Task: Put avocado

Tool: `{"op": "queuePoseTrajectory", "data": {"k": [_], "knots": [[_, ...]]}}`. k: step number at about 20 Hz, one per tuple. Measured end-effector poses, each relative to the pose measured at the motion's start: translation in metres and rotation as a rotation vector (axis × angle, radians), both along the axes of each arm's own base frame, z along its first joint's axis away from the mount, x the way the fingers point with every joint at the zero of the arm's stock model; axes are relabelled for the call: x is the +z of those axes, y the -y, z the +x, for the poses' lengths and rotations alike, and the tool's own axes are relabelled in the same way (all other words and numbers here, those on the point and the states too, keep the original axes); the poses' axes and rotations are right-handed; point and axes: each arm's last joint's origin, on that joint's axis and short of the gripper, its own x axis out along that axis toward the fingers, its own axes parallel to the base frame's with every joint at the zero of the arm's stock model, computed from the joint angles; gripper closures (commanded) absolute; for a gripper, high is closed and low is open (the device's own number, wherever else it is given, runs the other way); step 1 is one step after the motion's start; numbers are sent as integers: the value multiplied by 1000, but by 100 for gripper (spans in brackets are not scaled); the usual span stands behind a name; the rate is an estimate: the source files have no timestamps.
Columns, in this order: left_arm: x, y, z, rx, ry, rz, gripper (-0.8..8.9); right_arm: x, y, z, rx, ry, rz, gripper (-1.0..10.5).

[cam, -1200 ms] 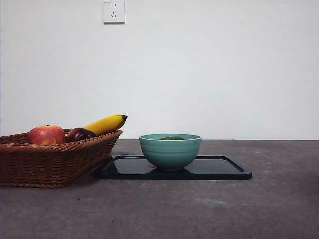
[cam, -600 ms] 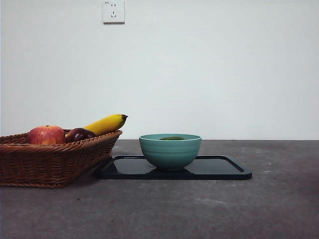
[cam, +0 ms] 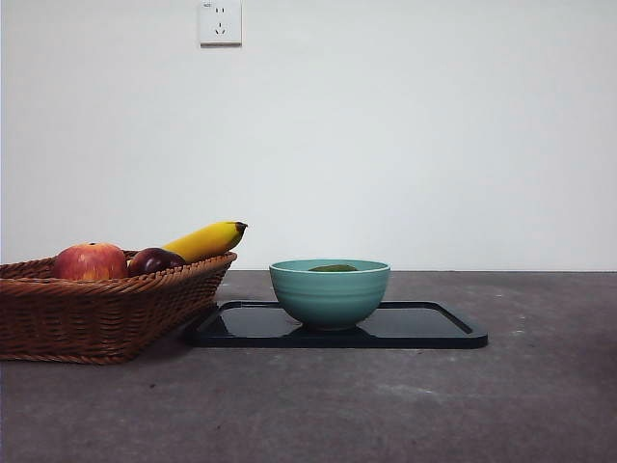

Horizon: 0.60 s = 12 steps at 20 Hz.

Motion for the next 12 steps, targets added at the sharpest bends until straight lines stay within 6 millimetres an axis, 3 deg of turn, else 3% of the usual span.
{"op": "queuePoseTrajectory", "data": {"k": [10, 12], "knots": [[0, 0, 0, 0, 0, -1, 806, 0, 1, 0, -7, 3, 1, 939], [0, 0, 0, 0, 0, -1, 806, 5, 8, 0, -41, 73, 22, 939]]}}
